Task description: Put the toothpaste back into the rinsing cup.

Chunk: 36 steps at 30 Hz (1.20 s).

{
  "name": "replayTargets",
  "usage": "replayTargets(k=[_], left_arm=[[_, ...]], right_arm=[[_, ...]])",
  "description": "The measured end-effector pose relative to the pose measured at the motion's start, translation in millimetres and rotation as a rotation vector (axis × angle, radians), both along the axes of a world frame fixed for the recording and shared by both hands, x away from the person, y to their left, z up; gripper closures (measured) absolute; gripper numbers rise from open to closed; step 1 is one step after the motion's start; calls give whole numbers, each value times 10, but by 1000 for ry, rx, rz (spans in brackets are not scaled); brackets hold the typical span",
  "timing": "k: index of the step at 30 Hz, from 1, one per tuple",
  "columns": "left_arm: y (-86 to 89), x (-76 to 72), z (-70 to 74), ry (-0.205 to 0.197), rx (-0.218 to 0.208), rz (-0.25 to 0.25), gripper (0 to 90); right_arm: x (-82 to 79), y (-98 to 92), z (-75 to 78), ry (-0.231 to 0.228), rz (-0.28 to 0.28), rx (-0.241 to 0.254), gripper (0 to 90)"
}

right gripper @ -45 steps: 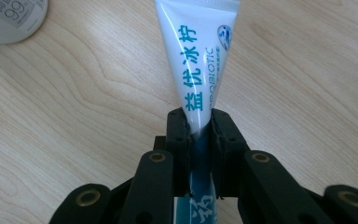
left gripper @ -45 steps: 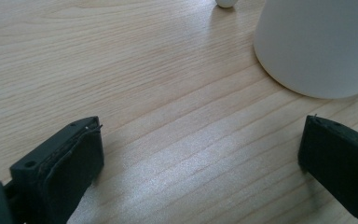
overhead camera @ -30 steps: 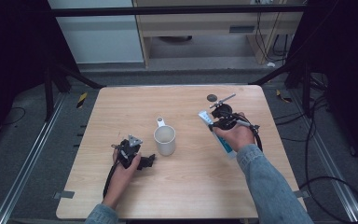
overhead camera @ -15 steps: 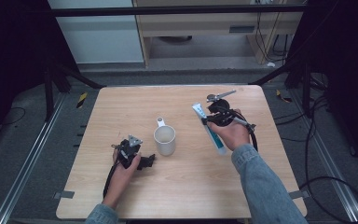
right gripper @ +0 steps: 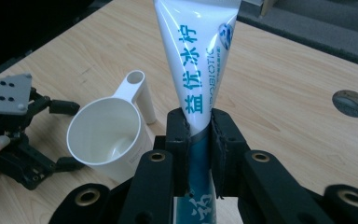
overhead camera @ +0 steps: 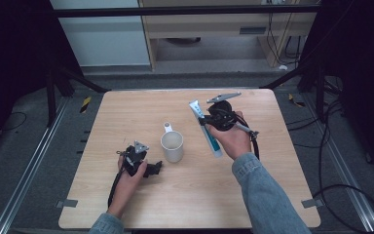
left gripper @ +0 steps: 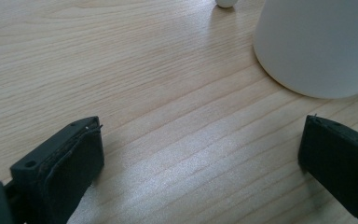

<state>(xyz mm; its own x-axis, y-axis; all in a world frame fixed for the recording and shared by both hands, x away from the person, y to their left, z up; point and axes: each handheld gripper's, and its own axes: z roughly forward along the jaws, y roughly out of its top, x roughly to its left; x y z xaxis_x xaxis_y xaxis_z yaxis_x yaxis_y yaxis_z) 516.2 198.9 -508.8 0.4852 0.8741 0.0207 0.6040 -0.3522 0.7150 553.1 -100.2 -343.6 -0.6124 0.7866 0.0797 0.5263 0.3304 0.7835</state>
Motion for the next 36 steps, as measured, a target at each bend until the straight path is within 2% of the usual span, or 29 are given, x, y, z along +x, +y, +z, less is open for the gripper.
replayTargets(k=[12, 22, 36], left_arm=[[0, 0, 0, 0, 0, -1, 0], [1, 0, 1, 1, 0, -2, 0], [-2, 1, -2, -3, -3, 3, 0]], right_arm=[[43, 146, 208, -14, 7, 43, 790], [55, 340, 354, -35, 23, 57, 790], [105, 600, 401, -67, 31, 84, 790]])
